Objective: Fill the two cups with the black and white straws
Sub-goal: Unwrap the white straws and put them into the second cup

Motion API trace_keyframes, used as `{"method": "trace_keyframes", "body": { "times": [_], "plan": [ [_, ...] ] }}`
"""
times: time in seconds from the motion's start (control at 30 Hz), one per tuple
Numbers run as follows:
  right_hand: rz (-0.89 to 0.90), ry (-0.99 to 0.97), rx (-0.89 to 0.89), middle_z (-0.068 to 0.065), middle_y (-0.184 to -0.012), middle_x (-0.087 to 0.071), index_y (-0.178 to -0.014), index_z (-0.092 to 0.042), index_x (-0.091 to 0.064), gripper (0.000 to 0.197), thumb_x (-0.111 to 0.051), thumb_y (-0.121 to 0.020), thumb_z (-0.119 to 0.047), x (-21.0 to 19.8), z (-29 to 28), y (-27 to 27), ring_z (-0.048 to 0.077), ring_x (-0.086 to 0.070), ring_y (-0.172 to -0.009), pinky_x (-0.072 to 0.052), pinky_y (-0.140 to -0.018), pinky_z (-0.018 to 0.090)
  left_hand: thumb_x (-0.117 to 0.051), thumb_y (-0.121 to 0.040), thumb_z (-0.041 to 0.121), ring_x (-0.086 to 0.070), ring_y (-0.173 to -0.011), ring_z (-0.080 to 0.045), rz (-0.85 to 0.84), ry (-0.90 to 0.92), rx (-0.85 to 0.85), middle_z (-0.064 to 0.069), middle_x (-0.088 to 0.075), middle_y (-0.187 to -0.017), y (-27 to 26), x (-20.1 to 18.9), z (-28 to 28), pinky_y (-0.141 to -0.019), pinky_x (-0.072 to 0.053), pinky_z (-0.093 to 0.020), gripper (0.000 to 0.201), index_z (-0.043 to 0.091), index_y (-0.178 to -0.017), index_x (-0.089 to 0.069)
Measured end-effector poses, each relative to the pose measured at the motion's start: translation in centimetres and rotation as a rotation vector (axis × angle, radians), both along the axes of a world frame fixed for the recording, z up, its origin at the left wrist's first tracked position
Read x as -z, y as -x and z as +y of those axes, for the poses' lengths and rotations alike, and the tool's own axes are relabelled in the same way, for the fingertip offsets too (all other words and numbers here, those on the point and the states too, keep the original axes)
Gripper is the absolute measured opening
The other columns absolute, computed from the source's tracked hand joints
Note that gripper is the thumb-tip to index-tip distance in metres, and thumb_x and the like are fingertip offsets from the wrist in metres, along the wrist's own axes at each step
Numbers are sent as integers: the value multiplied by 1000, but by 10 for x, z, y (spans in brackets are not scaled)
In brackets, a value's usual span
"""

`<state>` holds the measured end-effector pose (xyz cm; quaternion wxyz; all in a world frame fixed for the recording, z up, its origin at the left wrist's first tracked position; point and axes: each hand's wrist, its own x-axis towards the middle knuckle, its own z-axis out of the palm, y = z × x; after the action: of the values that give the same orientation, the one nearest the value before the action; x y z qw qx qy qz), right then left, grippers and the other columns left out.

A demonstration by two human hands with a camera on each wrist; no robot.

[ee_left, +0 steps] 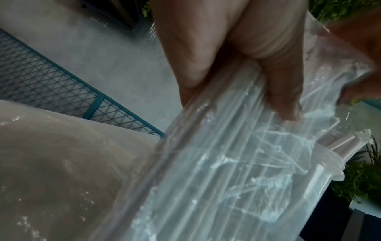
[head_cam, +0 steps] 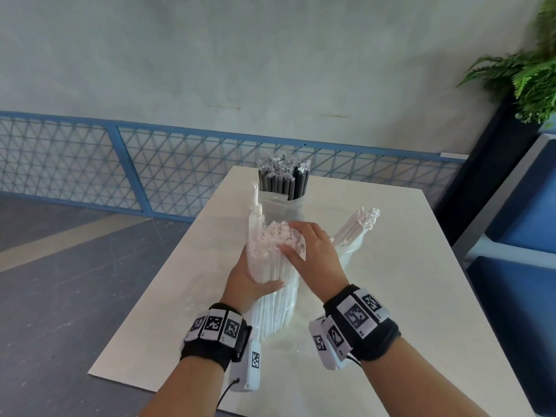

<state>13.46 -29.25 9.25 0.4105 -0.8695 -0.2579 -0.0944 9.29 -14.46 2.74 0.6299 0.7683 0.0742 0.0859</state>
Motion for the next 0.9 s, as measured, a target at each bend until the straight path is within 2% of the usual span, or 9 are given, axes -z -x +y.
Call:
{"method": "trace_keyframes", "body": {
  "times": [0.1, 0.2, 0.27, 0.37, 0.47, 0.57, 0.63, 0.77, 0.9],
  "plan": [
    [111, -9, -43, 0, -123, -59, -131, -20, -47, 54, -68, -82, -32, 7, -8, -4, 13, -54, -113, -36, -91, 15, -86, -60, 10, -52, -107, 3, 7, 36, 17, 22, -56, -112, 1, -3, 1, -79, -43, -7, 81, 28, -126, -43],
    [176, -47, -38, -5, -117, -63, -130, -21, -50, 55, -69, -80, -35, 2, -10, -6, 3, -56, -104, -35, -76, -1, -85, -59, 17, -52, -112, 1, 31, 69, 99, 16, -57, -119, 0, -16, 5, -89, -44, -17, 81, 29, -127, -43],
    [226, -55, -51, -8, -116, -64, -129, -24, -52, 50, -66, -83, -37, -1, -9, -8, 1, -54, -100, -34, -73, -5, -83, -62, 12, -59, -106, 0, 13, 116, 136, 10, -61, -115, -2, -28, 7, -80, -50, -14, 70, 31, -119, -46],
    [257, -29, -101, -7, -113, -64, -129, -25, -51, 49, -66, -83, -34, -4, -8, -11, 5, -57, -102, -35, -74, -1, -79, -64, -3, -64, -99, -1, -40, 161, 147, 4, -64, -111, -8, -39, 8, -76, -52, -16, 67, 29, -114, -48],
    [325, -40, -163, -9, -112, -64, -129, -24, -52, 49, -67, -84, -29, -10, -12, -14, -2, -57, -95, -39, -75, -2, -78, -65, -4, -63, -104, -8, -39, 183, 144, 1, -65, -113, -9, -39, 6, -77, -52, -16, 67, 23, -119, -49],
    [400, -91, -171, -4, -126, -61, -133, -23, -50, 43, -54, -91, -32, -10, -18, -17, 4, -55, -109, -41, -95, 16, -79, -65, -2, -64, -100, -4, -25, 162, 141, 0, -65, -112, -9, -37, 8, -73, -51, -13, 68, 16, -123, -49],
    [422, -124, -165, -4, -132, -57, -135, -22, -47, 41, -44, -96, -32, -8, -20, -18, 7, -51, -115, -39, -100, 23, -80, -63, -3, -63, -100, -2, -19, 148, 150, 2, -65, -112, -10, -35, 8, -74, -51, -12, 70, 18, -122, -48],
    [484, -98, -278, -18, -127, -51, -137, -30, -40, 42, -48, -95, -29, -2, -23, -20, 3, -48, -114, -38, -92, 9, -80, -63, -4, -61, -103, -2, -1, 132, 174, 5, -63, -113, -12, -32, 12, -75, -51, -13, 71, 21, -121, -47],
    [513, -15, -330, -12, -131, -54, -137, -36, -37, 57, -63, -87, -26, 6, -28, -25, 11, -53, -118, -43, -93, 12, -80, -63, -2, -58, -111, -6, 20, 104, 201, 2, -61, -120, -12, -28, 13, -80, -51, -14, 78, 18, -129, -43]
  ]
}}
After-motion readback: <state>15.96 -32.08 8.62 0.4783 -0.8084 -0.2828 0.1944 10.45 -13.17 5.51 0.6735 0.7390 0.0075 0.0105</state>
